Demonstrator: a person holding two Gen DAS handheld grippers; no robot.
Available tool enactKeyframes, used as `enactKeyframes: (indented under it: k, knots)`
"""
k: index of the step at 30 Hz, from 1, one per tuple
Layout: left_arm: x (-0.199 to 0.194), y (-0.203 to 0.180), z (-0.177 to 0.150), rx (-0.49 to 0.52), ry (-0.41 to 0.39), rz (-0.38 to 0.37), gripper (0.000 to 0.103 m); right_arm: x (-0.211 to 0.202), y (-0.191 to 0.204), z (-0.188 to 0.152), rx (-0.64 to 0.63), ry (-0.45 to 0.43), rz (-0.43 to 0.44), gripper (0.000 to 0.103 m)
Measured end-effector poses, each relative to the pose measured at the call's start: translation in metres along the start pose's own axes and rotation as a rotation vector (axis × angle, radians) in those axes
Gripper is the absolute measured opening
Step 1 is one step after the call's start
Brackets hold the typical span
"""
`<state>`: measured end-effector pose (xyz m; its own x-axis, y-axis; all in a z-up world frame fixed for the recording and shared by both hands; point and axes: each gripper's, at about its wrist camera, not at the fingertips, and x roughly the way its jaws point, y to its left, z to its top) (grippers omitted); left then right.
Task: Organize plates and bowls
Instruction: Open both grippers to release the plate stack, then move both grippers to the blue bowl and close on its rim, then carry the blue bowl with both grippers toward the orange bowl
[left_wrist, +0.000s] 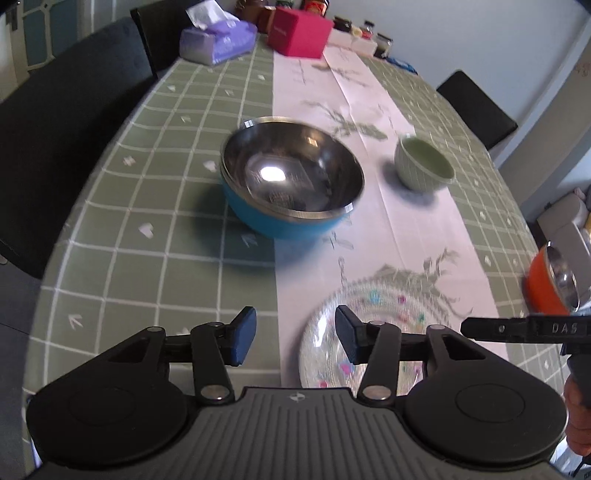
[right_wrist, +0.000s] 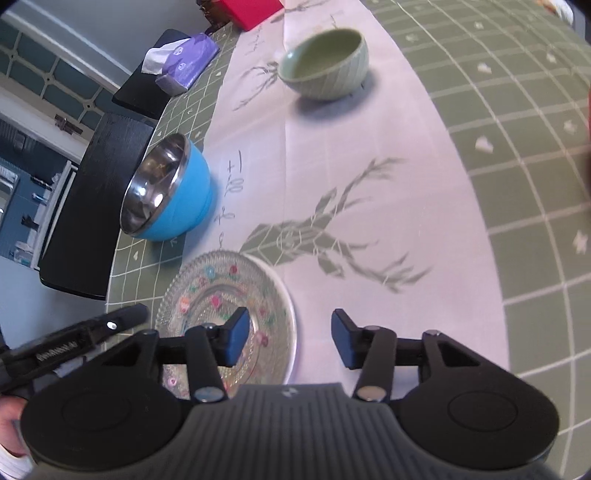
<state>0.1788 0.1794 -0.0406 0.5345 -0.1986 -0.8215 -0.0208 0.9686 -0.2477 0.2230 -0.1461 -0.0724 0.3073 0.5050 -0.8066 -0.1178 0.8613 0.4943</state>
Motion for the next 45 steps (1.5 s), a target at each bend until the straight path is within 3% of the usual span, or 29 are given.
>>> enactKeyframes:
  k: [6, 12, 18, 24, 28, 36, 39, 42, 45]
  knots:
    - [-0.019, 0.012, 0.037, -0.021, -0.086, 0.057, 0.061, -0.008, 0.03, 0.03, -0.119, -0.032, -0.028, 0.063]
    - [-0.01, 0.025, 0.065, -0.035, -0.101, 0.107, 0.061, 0.002, 0.067, 0.058, -0.214, -0.04, -0.029, 0.069]
    - [0.004, 0.032, 0.088, -0.037, -0.118, 0.114, 0.07, 0.024, 0.099, 0.084, -0.24, -0.035, -0.034, 0.072]
    - [0.024, 0.041, 0.099, -0.02, -0.102, 0.153, 0.071, 0.049, 0.12, 0.102, -0.229, -0.039, -0.054, 0.077]
    - [0.038, 0.049, 0.1, -0.046, -0.078, 0.134, 0.071, 0.069, 0.127, 0.108, -0.212, -0.022, -0.067, 0.076]
    - [0.057, 0.05, 0.094, -0.03, -0.032, 0.125, 0.066, 0.095, 0.13, 0.105, -0.195, 0.026, -0.09, 0.051]
    - [0.061, 0.047, 0.093, -0.001, -0.008, 0.134, 0.05, 0.098, 0.127, 0.104, -0.185, 0.026, -0.092, 0.041]
    - [0.061, 0.042, 0.091, 0.03, -0.003, 0.119, 0.036, 0.099, 0.125, 0.103, -0.186, 0.026, -0.095, 0.022]
    - [0.061, 0.035, 0.092, 0.06, 0.005, 0.104, 0.018, 0.099, 0.122, 0.102, -0.182, 0.025, -0.085, 0.018]
